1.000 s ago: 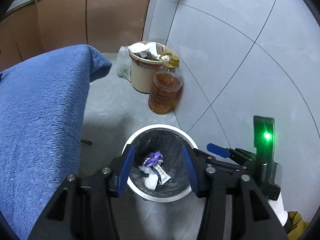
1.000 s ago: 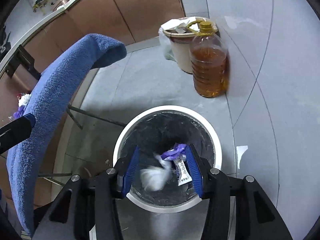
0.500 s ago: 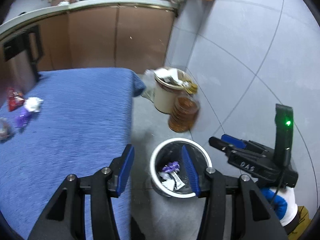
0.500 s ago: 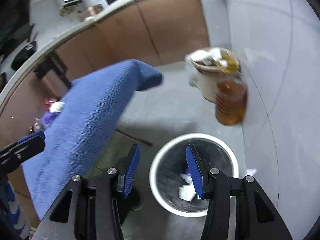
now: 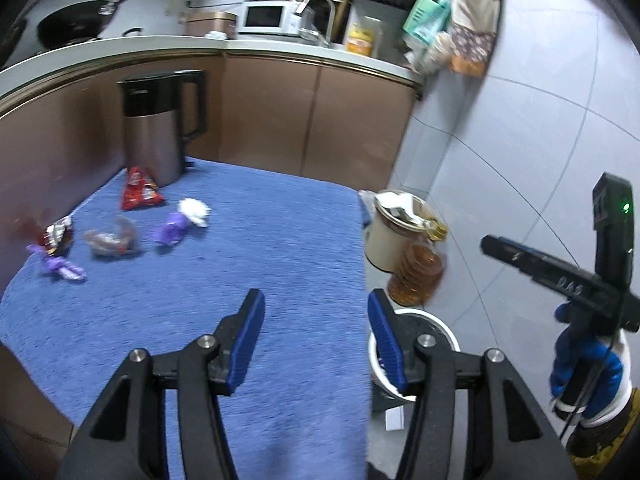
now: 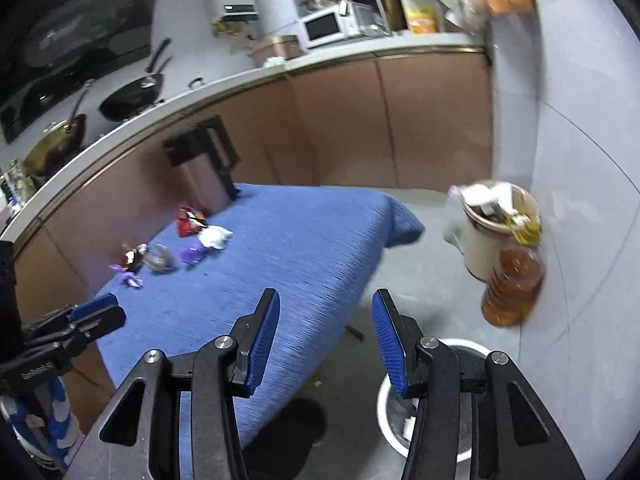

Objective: Collect trash
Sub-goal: 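Move both grippers back over the table toward the remaining trash, then grasp the purple wrapper with the left gripper while the right gripper grasps the white tissue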

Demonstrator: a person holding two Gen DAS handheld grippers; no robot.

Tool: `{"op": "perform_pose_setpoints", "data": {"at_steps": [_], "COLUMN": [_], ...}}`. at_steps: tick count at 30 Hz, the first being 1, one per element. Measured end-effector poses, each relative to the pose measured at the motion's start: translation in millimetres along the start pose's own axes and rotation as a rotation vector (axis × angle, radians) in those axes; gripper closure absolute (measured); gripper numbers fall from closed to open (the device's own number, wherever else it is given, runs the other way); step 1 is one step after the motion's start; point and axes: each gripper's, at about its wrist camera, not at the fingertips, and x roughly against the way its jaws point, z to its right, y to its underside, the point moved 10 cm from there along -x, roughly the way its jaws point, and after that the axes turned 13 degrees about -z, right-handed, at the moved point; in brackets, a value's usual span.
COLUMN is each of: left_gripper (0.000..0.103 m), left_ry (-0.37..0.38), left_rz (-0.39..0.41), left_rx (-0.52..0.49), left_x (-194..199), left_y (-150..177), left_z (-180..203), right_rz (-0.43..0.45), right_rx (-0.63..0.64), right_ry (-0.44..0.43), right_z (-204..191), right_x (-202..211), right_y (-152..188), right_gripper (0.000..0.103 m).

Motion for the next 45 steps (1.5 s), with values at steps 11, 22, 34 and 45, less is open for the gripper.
{"op": "perform_pose_setpoints", "data": {"at_steps": [11, 22, 34, 45], "left_gripper": [0.049, 0.049, 0.050, 0.057], "left_ry": [-0.024, -0.015, -0.131, -0.173], "left_rz": [0.017, -0.020, -0.120, -0.210], "left_rx": [0.084, 0.069, -0.047, -0.019], "left_x": [-6.3, -58.4, -155.9, -208.5], "left_y": [17.2, -32.6, -83.1, -89.2], "left_z": [-92.7, -156.5, -183.4, -206.4], "right_rz": [-0.028, -0.152, -0.235, -0.352], "right_rx": [0.136, 0.198, 0.191, 0.119], "right_ry": [-0.031, -0.170, -0.213, -0.348], "right_z": [-75.8, -145.9, -157.7, -195.0], "right_x": [-24.1, -131.3, -219.5, -307.7], "right_y": [-39.3, -69.3, -97.5, -126.3], "right_gripper": [0.054, 0.054, 0.054, 0.054]}}
